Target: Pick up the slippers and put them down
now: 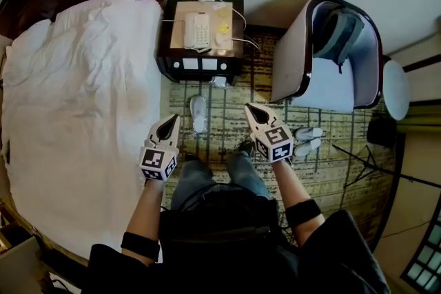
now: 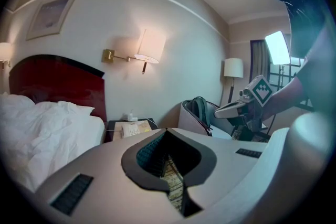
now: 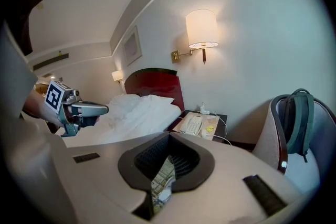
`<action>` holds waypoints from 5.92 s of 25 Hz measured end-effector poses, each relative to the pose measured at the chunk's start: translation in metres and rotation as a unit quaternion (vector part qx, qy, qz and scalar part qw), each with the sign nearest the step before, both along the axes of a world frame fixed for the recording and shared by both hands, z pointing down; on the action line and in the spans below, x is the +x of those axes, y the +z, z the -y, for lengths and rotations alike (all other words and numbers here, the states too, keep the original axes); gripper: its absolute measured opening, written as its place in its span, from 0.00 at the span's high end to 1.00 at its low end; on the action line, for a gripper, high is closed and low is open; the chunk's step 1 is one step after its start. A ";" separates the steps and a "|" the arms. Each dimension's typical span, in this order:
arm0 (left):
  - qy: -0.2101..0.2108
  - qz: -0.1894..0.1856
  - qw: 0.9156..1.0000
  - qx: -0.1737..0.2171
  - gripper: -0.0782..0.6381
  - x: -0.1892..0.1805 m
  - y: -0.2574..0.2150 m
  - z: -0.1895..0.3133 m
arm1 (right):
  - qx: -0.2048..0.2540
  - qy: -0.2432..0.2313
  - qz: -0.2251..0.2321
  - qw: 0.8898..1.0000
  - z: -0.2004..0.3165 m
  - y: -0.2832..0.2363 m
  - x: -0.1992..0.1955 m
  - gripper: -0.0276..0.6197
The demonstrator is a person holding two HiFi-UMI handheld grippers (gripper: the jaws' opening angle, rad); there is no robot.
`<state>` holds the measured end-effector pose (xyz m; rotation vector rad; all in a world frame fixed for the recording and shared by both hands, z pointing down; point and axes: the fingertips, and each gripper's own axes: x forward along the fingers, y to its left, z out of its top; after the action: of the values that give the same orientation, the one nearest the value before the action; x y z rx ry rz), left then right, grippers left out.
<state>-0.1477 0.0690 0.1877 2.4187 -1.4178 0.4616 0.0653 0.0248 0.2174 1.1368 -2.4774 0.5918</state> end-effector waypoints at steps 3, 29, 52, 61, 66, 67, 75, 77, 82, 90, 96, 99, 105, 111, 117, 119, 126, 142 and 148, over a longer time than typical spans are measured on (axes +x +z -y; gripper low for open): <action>-0.011 0.001 1.000 0.001 0.89 0.019 0.000 0.004 | 0.001 -0.016 0.002 1.000 0.004 -0.002 0.016 0.96; 0.045 -0.028 0.992 -0.115 0.85 -0.004 0.116 0.035 | -0.041 -0.017 -0.009 0.999 0.016 0.086 -0.079 0.96; -0.030 -0.098 0.939 -0.328 0.53 -0.053 0.623 0.018 | -0.112 -0.055 -0.057 0.990 0.036 0.514 -0.182 0.96; -0.042 -0.097 0.918 -0.382 0.50 -0.071 0.797 0.004 | -0.122 -0.065 -0.072 0.988 0.036 0.667 -0.207 0.96; -0.020 -0.103 0.910 -0.401 0.46 -0.065 0.871 -0.008 | -0.124 -0.060 -0.075 0.988 0.037 0.732 -0.210 0.95; -0.019 -0.106 0.908 -0.405 0.45 -0.065 0.882 -0.009 | -0.124 -0.059 -0.075 0.988 0.037 0.743 -0.209 0.96; -0.002 -0.122 0.901 -0.417 0.45 -0.052 0.932 -0.002 | -0.137 -0.047 -0.083 0.986 0.034 0.794 -0.198 0.96; -0.001 -0.127 0.898 -0.422 0.45 -0.049 0.936 -0.001 | -0.140 -0.049 -0.083 0.986 0.032 0.798 -0.196 0.96; 0.017 -0.169 0.894 -0.414 0.62 -0.034 0.927 0.004 | -0.141 -0.050 -0.084 0.985 0.033 0.800 -0.192 0.96; 0.034 -0.199 0.893 -0.402 0.71 -0.031 0.907 0.010 | -0.144 -0.050 -0.089 0.984 0.036 0.799 -0.182 0.96; 0.069 -0.208 0.899 -0.379 0.71 -0.035 0.869 0.027 | -0.135 -0.046 -0.089 0.986 0.043 0.780 -0.172 0.96; 0.069 -0.214 0.900 -0.373 0.71 -0.040 0.847 0.039 | -0.137 -0.036 -0.085 0.986 0.045 0.765 -0.168 0.96; 0.059 -0.221 0.909 -0.348 0.71 -0.044 0.812 0.088 | -0.125 -0.015 -0.072 0.989 0.064 0.738 -0.167 0.96; 0.046 -0.235 0.918 -0.316 0.71 -0.042 0.796 0.161 | -0.113 -0.007 -0.064 0.992 0.087 0.735 -0.170 0.96; 0.013 -0.256 0.921 -0.294 0.71 -0.041 0.794 0.225 | -0.095 0.016 -0.048 0.994 0.114 0.737 -0.168 0.96; -0.001 -0.265 0.921 -0.286 0.70 -0.041 0.794 0.245 | -0.092 0.024 -0.044 0.994 0.120 0.740 -0.166 0.96; -0.070 -0.292 0.914 -0.273 0.70 -0.048 0.797 0.298 | -0.092 0.041 -0.035 0.994 0.126 0.748 -0.159 0.96; -0.208 -0.334 0.888 -0.236 0.67 -0.068 0.801 0.340 | -0.093 0.062 -0.024 0.993 0.137 0.753 -0.136 0.96; -0.222 -0.226 0.927 -0.199 0.51 -0.082 0.797 0.343 | -0.090 0.065 -0.020 0.994 0.141 0.750 -0.136 0.96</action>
<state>-0.2296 -0.2743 0.9842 1.6717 -1.4288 0.0587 -0.0704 -0.1162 0.9672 1.2315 -2.2774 0.8034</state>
